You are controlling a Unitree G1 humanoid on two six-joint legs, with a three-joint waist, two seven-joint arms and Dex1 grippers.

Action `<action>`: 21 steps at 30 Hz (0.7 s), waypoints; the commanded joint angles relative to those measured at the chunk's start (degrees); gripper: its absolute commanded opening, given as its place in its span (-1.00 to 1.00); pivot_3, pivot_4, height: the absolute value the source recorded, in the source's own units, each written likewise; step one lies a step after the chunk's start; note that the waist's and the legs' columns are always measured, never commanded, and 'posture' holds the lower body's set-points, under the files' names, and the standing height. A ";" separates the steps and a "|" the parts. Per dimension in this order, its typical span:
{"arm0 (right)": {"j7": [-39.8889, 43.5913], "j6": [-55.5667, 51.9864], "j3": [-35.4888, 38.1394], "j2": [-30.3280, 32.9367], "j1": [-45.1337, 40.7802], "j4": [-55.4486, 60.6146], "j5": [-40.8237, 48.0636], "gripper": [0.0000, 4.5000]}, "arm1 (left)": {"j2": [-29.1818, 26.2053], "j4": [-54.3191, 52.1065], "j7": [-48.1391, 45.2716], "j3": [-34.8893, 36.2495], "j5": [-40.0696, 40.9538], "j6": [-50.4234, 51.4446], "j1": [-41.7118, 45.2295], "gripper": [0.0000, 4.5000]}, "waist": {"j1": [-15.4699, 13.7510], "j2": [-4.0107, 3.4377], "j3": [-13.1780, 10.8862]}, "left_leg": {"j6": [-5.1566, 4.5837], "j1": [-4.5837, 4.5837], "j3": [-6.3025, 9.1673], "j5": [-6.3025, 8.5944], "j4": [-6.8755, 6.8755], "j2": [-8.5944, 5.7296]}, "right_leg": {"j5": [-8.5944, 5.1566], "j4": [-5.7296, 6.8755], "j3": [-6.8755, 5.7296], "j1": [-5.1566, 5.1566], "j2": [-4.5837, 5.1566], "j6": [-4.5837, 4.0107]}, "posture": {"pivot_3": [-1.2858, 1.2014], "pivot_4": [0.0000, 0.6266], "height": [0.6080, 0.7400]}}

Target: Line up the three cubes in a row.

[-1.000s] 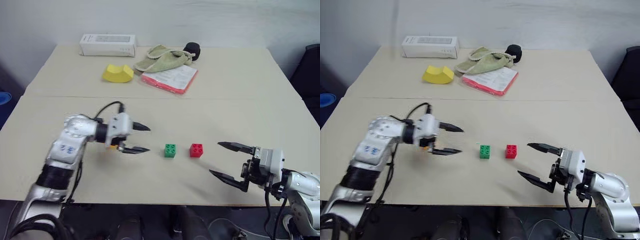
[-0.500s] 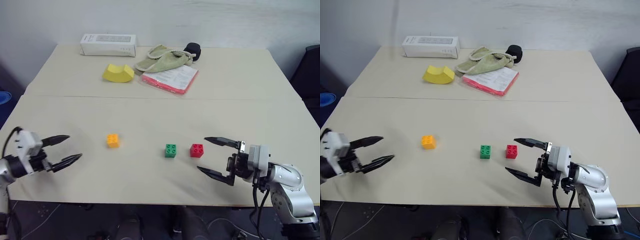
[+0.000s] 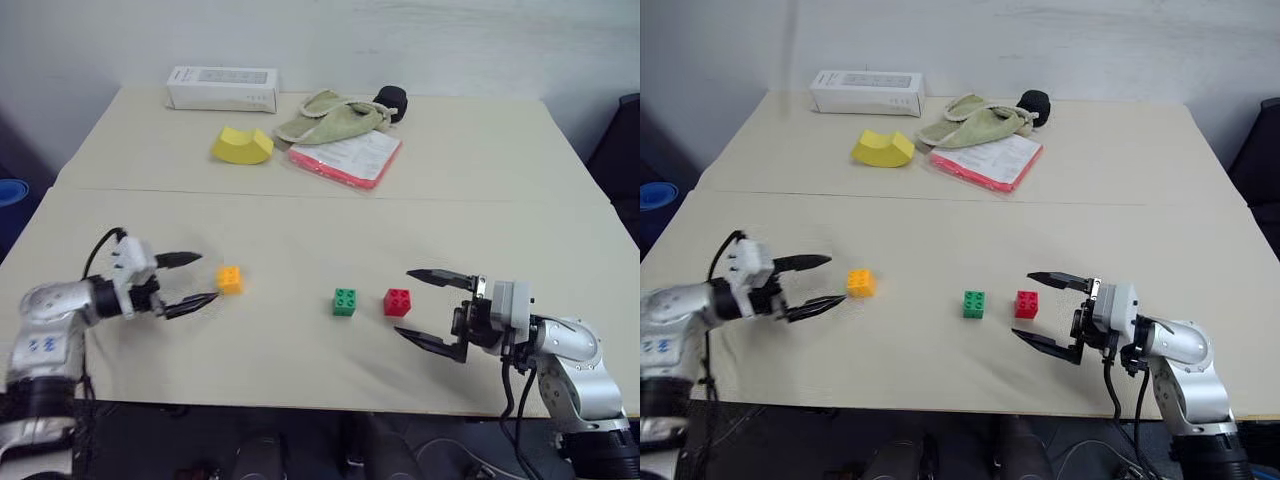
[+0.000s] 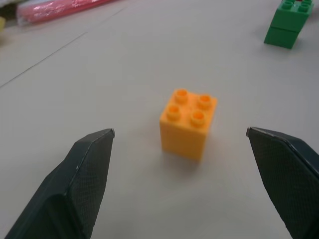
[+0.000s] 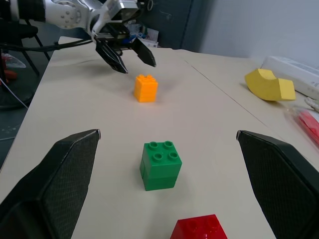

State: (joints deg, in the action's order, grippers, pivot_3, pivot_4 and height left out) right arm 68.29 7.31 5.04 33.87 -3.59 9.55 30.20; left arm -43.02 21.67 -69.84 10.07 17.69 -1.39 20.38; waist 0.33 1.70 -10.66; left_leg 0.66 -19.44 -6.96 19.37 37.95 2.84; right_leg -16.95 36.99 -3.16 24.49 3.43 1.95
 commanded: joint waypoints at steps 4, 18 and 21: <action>-3.12 0.64 2.13 0.39 2.57 3.75 -0.55 1.00 | 1.19 14.09 -4.81 -5.04 -4.18 -8.62 7.90 0.99 | 1.07 0.01 0.00 | 0.03 -0.02 -0.04 -0.02 0.01 0.05 | 0.00 0.01 0.03 0.05 -0.06 0.01 | 0.03 -0.52 1.00; -7.23 0.35 7.17 2.06 11.37 9.43 -0.70 1.00 | 6.61 14.11 -18.45 -14.46 -5.76 -13.04 17.35 -0.33 | 0.89 0.02 0.01 | 0.03 -0.06 0.03 -0.05 0.08 -0.01 | 0.01 0.03 -0.02 0.01 -0.03 0.03 | 0.03 -0.52 1.00; -7.80 0.24 7.07 2.06 12.26 10.40 -0.75 1.00 | 9.62 13.13 -16.85 -16.23 -6.01 -12.58 18.50 -0.33 | 0.35 0.02 0.00 | 0.02 -0.12 0.04 -0.05 0.14 -0.02 | 0.03 0.02 -0.01 0.02 -0.04 0.07 | 0.03 -0.52 1.00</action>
State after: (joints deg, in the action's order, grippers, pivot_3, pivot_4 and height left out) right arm 60.99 7.32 10.67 35.39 8.23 17.73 28.91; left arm -33.35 36.50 -85.93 -5.99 11.86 -13.85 37.87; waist 0.68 1.73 -10.66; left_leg 0.68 -19.55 -6.93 19.32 38.10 2.82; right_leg -16.92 37.01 -3.15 24.51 3.39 2.03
